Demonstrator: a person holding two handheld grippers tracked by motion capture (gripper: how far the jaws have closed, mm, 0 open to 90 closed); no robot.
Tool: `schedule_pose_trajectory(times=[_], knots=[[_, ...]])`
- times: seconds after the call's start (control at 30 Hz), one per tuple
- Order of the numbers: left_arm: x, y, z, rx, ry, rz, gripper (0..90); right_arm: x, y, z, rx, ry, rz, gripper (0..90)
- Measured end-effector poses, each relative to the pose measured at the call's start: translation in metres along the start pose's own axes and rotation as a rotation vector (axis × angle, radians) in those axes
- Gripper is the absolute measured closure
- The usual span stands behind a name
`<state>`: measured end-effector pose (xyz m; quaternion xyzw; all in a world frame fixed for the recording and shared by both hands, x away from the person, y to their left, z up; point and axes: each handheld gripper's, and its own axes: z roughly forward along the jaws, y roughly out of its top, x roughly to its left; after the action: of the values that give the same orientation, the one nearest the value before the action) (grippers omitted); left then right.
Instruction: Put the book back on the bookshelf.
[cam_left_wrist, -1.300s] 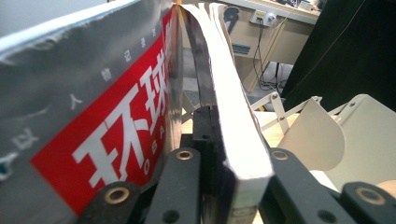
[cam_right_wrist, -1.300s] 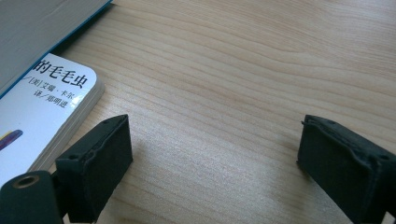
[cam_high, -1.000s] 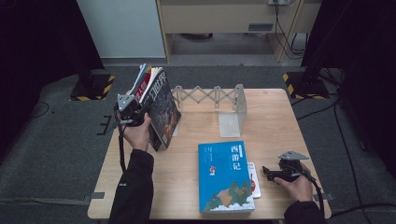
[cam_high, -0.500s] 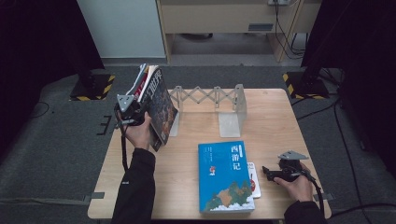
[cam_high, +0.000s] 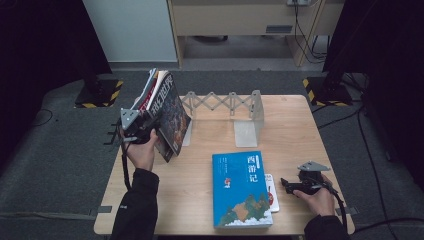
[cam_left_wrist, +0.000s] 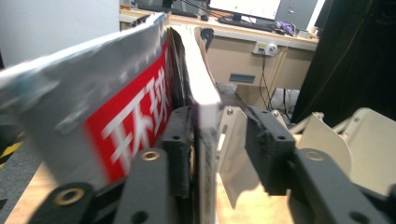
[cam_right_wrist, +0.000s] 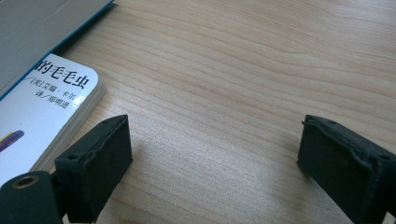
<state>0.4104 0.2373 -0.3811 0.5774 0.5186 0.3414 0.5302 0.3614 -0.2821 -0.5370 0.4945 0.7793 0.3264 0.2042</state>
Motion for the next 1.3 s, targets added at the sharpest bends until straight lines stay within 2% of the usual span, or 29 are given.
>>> schedule_pose_trajectory(times=[0.1,0.2,0.3,0.43,0.53,0.63,0.73,0.9,1.13,1.3], knots=[[0.002,-0.007,-0.009,0.009,-0.018,-0.004,52.8,0.001,0.0,0.0,0.003,0.002,0.002,10.1],[0.005,-0.013,-0.015,0.029,-0.024,0.02,49.7,0.001,0.0,-0.001,0.004,0.002,0.006,11.0],[0.006,-0.02,-0.024,0.04,-0.037,0.024,46.1,0.002,0.0,-0.001,0.005,0.004,0.002,13.0],[0.005,-0.026,-0.029,0.06,-0.063,0.046,41.4,0.003,0.001,-0.002,0.009,0.013,-0.007,15.8],[0.005,-0.032,-0.031,0.075,-0.094,0.063,38.1,0.004,0.001,-0.003,0.012,0.017,0.001,16.8],[0.003,-0.038,-0.033,0.091,-0.106,0.076,34.8,0.005,0.002,-0.005,0.018,0.024,0.004,18.2],[0.003,-0.046,-0.035,0.116,-0.133,0.051,33.2,0.005,0.003,-0.007,0.006,0.024,0.013,19.4],[0.002,-0.061,-0.039,0.135,-0.143,0.041,32.0,0.006,0.005,-0.011,-0.019,0.03,0.007,20.2],[-0.007,-0.078,-0.037,0.181,-0.172,0.061,29.7,0.011,0.009,-0.016,-0.053,0.062,0.011,22.0],[-0.019,-0.089,-0.034,0.222,-0.222,0.079,26.7,0.015,0.012,-0.019,-0.08,0.074,0.008,22.7]])
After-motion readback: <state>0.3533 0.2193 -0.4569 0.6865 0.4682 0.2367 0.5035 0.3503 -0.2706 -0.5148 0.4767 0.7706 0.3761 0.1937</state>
